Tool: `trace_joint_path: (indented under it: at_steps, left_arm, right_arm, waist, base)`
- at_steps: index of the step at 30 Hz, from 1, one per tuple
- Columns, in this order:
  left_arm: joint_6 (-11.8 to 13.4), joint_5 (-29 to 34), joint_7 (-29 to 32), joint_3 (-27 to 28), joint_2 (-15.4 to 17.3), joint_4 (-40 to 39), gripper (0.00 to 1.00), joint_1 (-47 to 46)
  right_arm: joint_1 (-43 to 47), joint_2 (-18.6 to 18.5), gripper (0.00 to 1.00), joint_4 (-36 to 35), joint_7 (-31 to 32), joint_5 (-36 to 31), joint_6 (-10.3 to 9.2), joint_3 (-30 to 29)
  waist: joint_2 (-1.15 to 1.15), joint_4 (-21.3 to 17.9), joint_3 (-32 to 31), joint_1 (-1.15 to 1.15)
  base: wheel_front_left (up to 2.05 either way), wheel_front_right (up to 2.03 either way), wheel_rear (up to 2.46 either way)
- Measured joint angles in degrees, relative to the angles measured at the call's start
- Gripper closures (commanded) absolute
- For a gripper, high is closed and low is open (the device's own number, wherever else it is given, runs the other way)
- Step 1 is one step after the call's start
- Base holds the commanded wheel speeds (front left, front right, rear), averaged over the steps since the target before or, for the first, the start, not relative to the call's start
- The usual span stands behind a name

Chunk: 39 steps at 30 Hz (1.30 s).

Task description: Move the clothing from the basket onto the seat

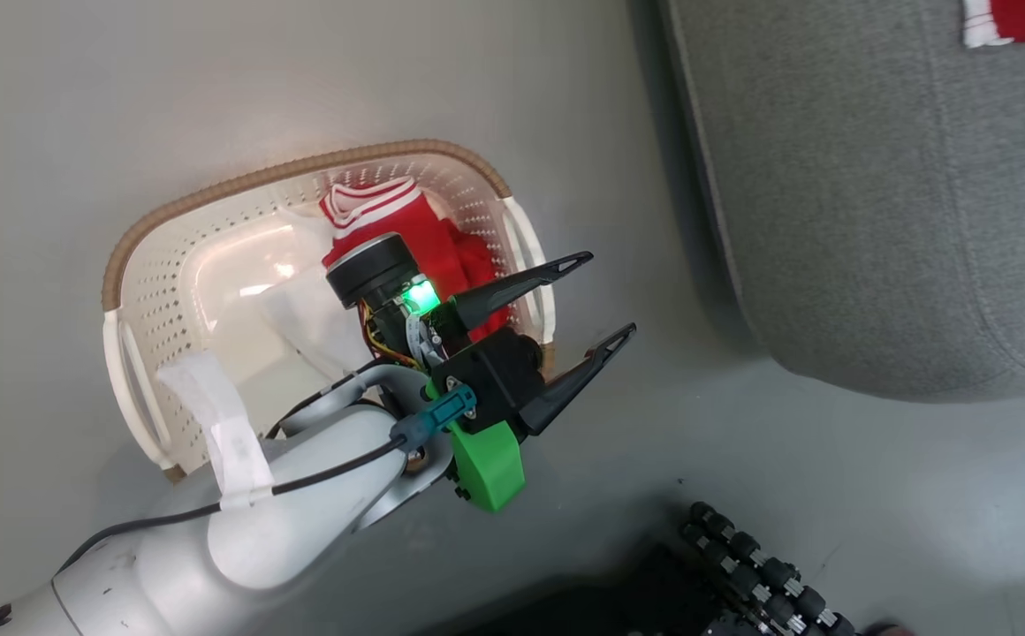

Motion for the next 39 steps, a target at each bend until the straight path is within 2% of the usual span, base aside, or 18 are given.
trace_joint_path:
  at_steps: [5, 6, 7, 8, 9, 16, 24, 29, 34, 39]
  left_arm:
    - [0.7, 0.0, 1.0, 0.0, 0.8, -1.6, 0.00, 0.0]
    - [0.8, -0.1, 1.3, 0.0, 1.1, -1.8, 0.00, -0.1]
    - [0.8, -0.2, 1.5, 0.0, 1.4, -2.0, 0.00, -0.1]
    - [0.9, -0.2, 1.6, 0.1, 1.6, -2.2, 0.00, -0.1]
    - [1.2, -0.4, 1.9, 0.2, 1.7, -2.4, 0.00, -0.1]
    - [1.7, -0.9, 1.5, 0.3, 1.6, -2.9, 0.00, 0.0]
    - [2.8, -3.0, -2.5, 0.8, -0.9, -0.2, 0.00, 2.3]
    - [3.9, -5.8, -5.1, 2.8, -3.4, 2.4, 0.00, 5.5]
    - [5.4, -7.3, -6.1, 5.3, -5.6, 5.1, 0.00, 9.5]
    - [6.8, -7.4, -6.3, 11.0, -7.1, 5.1, 0.00, 14.8]
  right_arm:
    - [0.8, 1.2, 0.98, 8.7, -0.1, -1.7, 0.00, -2.9]
    - [0.8, 1.8, 0.76, 10.2, -0.1, -2.3, 0.00, -3.5]
    - [0.8, 2.5, 0.58, 11.4, -0.1, -3.1, 0.00, -4.3]
    - [0.8, 2.9, 0.10, 12.2, -0.1, -3.7, 0.00, -4.9]
    - [0.7, 3.6, 0.00, 12.7, -0.1, -4.4, 0.00, -5.8]
    - [3.0, 9.2, 0.00, 10.8, -0.1, -7.3, 0.00, -8.6]
    - [14.1, 13.2, 0.00, 6.5, -0.1, -7.8, 0.00, -5.4]
    - [20.4, 16.0, 0.00, 5.4, -0.1, -8.1, 0.00, -0.5]
    - [25.0, 17.8, 0.00, 7.5, -0.1, -7.9, 0.01, 5.2]
    - [27.6, 19.0, 0.00, 9.6, -0.1, -7.6, 0.00, 14.5]
  waist:
    - [0.00, 1.1, 2.3, 0.00]
    - [0.00, 1.2, 2.6, 0.00]
    - [0.00, 1.3, 3.0, 0.00]
    - [0.00, 1.3, 3.2, 0.00]
    - [0.00, 1.2, 3.4, 0.00]
    - [0.00, 0.7, 2.3, 0.00]
    - [0.00, 1.4, -2.1, -0.01]
    - [0.00, 2.6, -6.4, -0.01]
    - [0.00, 4.6, -11.1, -0.01]
    - [0.00, 7.3, -16.1, -0.01]
  base:
    - [0.00, 0.00, 0.00]
    - [0.00, 0.00, 0.00]
    - [0.00, 0.00, 0.00]
    - [0.00, 0.00, 0.00]
    - [0.00, 0.00, 0.00]
    - [0.00, 0.00, 0.00]
    - [0.00, 0.00, 0.00]
    - [0.00, 0.00, 0.00]
    - [0.00, 0.00, 0.00]
    - [0.00, 0.00, 0.00]
